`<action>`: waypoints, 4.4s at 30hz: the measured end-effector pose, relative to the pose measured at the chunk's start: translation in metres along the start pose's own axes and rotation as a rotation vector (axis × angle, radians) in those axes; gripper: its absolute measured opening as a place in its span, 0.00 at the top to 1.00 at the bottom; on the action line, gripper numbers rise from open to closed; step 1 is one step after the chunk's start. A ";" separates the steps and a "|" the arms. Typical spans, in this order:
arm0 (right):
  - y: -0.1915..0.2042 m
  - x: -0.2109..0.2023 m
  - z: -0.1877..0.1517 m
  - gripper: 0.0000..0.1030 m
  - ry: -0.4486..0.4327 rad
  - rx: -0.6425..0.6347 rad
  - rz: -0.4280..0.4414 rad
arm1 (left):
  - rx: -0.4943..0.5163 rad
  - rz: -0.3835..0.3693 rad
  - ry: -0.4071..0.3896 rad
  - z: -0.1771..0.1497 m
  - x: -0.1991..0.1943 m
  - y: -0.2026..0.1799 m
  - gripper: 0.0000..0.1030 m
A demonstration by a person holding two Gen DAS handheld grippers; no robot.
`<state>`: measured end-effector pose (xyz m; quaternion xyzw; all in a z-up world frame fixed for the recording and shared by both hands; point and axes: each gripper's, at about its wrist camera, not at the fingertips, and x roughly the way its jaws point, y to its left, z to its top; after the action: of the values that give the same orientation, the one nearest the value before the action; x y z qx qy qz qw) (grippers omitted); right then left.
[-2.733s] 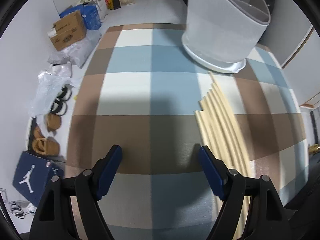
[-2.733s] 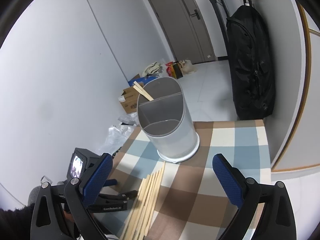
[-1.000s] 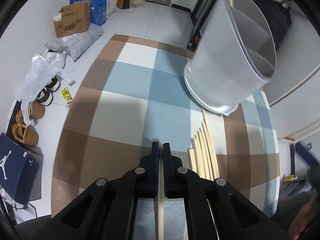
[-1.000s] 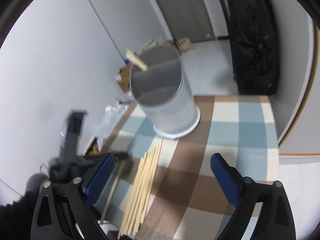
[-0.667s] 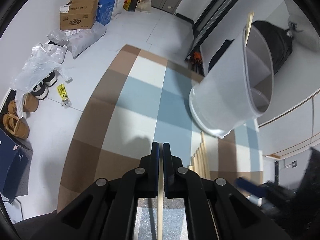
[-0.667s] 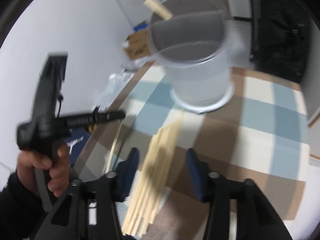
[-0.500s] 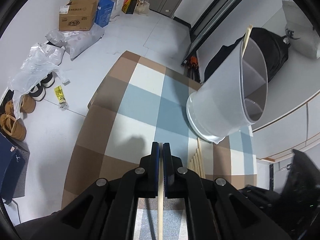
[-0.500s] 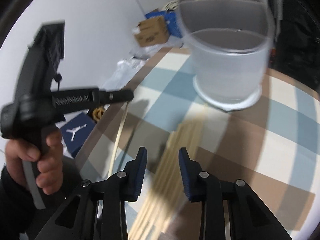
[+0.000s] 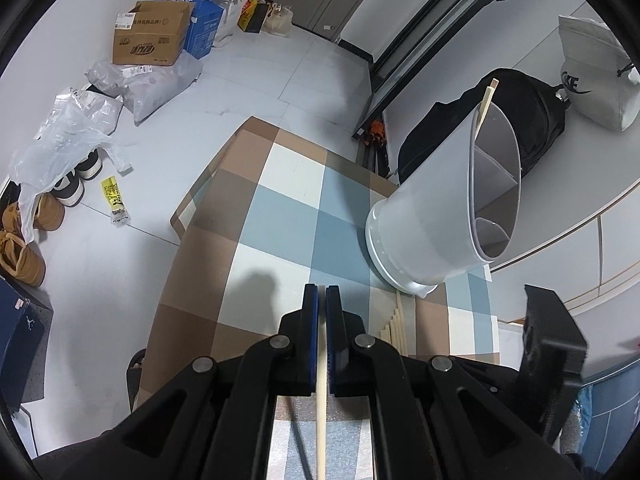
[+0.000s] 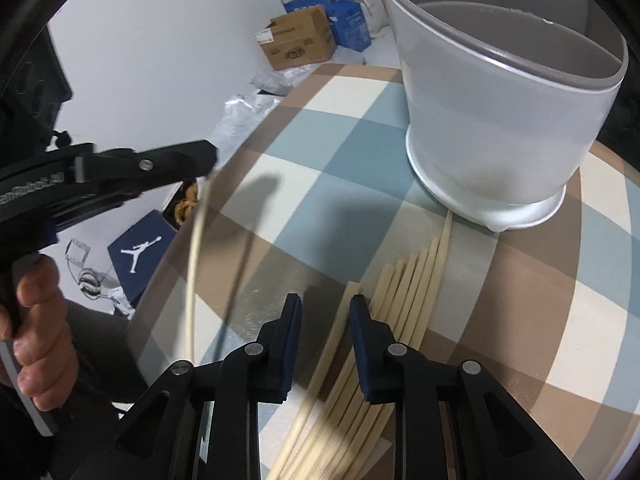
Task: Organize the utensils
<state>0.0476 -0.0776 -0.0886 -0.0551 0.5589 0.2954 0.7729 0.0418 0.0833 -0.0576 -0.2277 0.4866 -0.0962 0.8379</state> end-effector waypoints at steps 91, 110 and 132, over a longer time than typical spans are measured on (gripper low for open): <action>-0.074 -0.243 0.004 0.97 -0.800 0.085 0.045 | 0.095 0.440 0.039 0.041 0.115 -0.004 0.97; -0.053 -0.244 0.007 0.97 -0.834 0.059 0.010 | 0.008 0.191 -0.259 0.035 -0.004 -0.032 1.00; -0.041 -0.296 0.094 0.97 -0.888 -0.035 -0.081 | 0.186 -0.136 -0.715 0.119 -0.077 -0.136 1.00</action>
<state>0.0877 -0.1895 0.2017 0.0419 0.1651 0.2693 0.9479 0.1132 0.0282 0.1172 -0.2016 0.1365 -0.1099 0.9637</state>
